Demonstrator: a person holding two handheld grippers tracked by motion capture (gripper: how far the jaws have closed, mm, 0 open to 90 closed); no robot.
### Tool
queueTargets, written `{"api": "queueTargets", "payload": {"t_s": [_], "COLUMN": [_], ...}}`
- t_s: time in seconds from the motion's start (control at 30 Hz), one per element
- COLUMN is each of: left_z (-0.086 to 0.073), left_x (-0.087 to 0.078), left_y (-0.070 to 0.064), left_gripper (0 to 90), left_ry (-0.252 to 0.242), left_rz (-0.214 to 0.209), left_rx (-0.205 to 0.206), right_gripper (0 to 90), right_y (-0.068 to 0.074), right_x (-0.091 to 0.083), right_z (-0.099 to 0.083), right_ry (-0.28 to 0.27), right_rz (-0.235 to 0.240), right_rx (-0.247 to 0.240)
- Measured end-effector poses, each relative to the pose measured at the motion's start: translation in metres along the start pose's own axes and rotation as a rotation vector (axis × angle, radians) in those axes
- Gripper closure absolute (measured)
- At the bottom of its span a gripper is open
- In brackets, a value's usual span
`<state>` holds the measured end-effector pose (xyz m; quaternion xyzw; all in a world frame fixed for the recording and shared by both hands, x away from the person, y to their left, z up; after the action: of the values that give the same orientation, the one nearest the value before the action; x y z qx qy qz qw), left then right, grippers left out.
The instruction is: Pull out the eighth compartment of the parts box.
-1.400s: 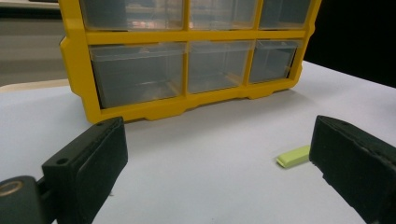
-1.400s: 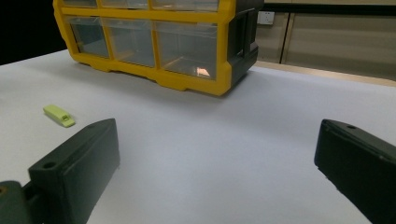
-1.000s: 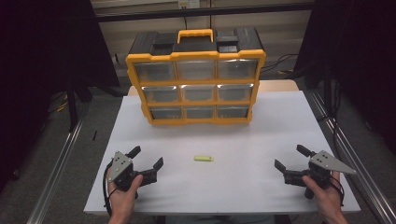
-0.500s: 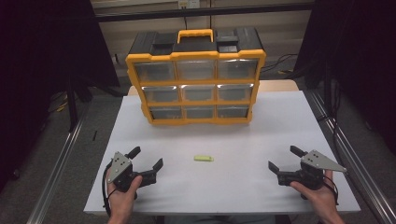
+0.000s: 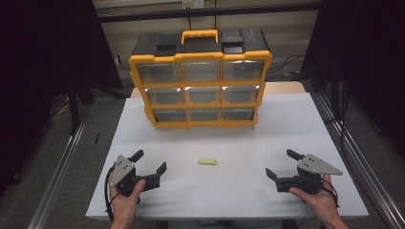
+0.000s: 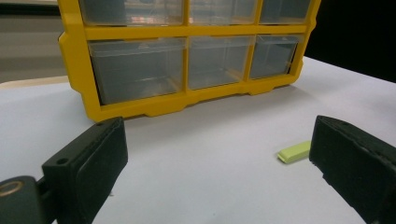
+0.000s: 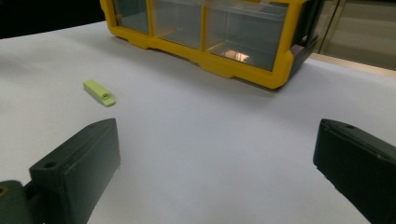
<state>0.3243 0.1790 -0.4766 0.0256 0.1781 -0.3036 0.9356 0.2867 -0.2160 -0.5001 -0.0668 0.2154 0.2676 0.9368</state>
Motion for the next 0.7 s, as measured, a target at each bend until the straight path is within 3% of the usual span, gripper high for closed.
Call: {"api": "queueTargets", "payload": {"t_s": [0.07,0.17,0.23,0.33,0.53,0.7], "left_z": [0.000,0.000,0.000,-0.001,-0.001,0.000], "left_x": [0.000,0.000,0.000,0.001,0.001,0.000], "left_y": [0.000,0.000,0.000,-0.001,0.000,-0.001], "left_gripper": [4.5,4.5,4.5,4.5,4.5,4.5], "left_ry": [0.003,0.003,0.002,0.004,0.004,0.004], "left_rz": [0.001,0.001,0.006,0.000,0.002,0.001], "left_rx": [0.000,0.002,0.007,0.006,0.007,0.009], "right_gripper": [0.0,0.1,0.1,0.1,0.6,1.3], "right_y": [0.005,0.008,0.012,0.014,0.018,0.022], "right_x": [0.005,0.007,0.012,0.015,0.022,0.027], "right_z": [0.002,0.005,0.009,0.012,0.018,0.026], "right_ry": [0.005,0.004,0.000,-0.007,-0.024,-0.037], "right_rz": [0.001,0.003,0.000,-0.002,-0.017,-0.012], "right_rx": [-0.039,-0.061,-0.108,-0.123,-0.200,-0.221]}}
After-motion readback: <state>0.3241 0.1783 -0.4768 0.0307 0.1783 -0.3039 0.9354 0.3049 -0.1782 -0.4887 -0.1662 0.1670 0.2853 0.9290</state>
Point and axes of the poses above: each handheld gripper's, and its own axes: x roughly forward along the jaws, z roughly out of its top, y roughly to its left, the point moved 9 cm from there along x, roughly forward along the jaws, and after that the axes turned 7 degrees about y, right-handed, at the moved point
